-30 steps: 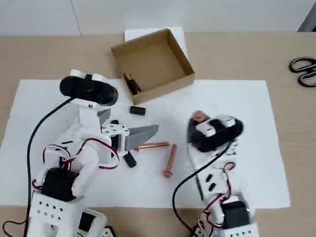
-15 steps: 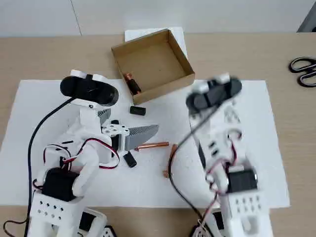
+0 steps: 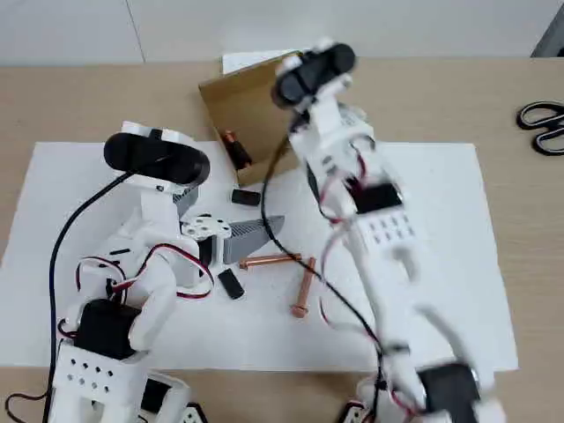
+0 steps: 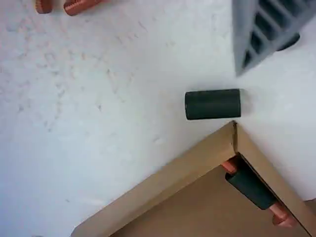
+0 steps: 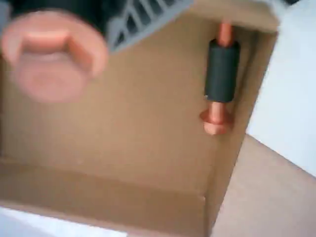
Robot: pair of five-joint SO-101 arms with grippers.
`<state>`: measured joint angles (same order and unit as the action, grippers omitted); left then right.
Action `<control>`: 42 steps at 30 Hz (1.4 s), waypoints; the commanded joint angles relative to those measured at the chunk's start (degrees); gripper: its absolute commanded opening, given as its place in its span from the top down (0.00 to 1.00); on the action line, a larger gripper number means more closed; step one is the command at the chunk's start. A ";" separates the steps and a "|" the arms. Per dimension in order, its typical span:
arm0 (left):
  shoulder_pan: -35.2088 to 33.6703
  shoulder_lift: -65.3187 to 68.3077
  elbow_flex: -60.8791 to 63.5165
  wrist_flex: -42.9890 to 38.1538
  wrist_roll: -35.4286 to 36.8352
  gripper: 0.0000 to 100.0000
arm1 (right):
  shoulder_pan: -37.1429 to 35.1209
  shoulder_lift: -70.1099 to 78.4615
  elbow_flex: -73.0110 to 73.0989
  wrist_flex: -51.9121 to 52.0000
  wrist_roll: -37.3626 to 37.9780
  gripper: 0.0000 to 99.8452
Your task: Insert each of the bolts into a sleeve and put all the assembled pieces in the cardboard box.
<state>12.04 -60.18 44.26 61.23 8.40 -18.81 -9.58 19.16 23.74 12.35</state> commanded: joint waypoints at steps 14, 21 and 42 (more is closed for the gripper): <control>-0.26 -0.44 2.86 -1.41 -0.26 0.55 | 0.84 49.63 -59.69 9.63 7.12 1.00; -0.26 -0.44 2.77 -1.41 -0.26 0.55 | 0.84 64.40 -74.46 11.91 7.12 0.99; -0.26 -0.53 2.42 -1.41 -0.35 0.55 | -1.27 66.51 -93.80 25.80 7.03 0.80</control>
<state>12.04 -60.26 47.43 61.23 8.40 -19.78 62.07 -67.25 46.86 19.21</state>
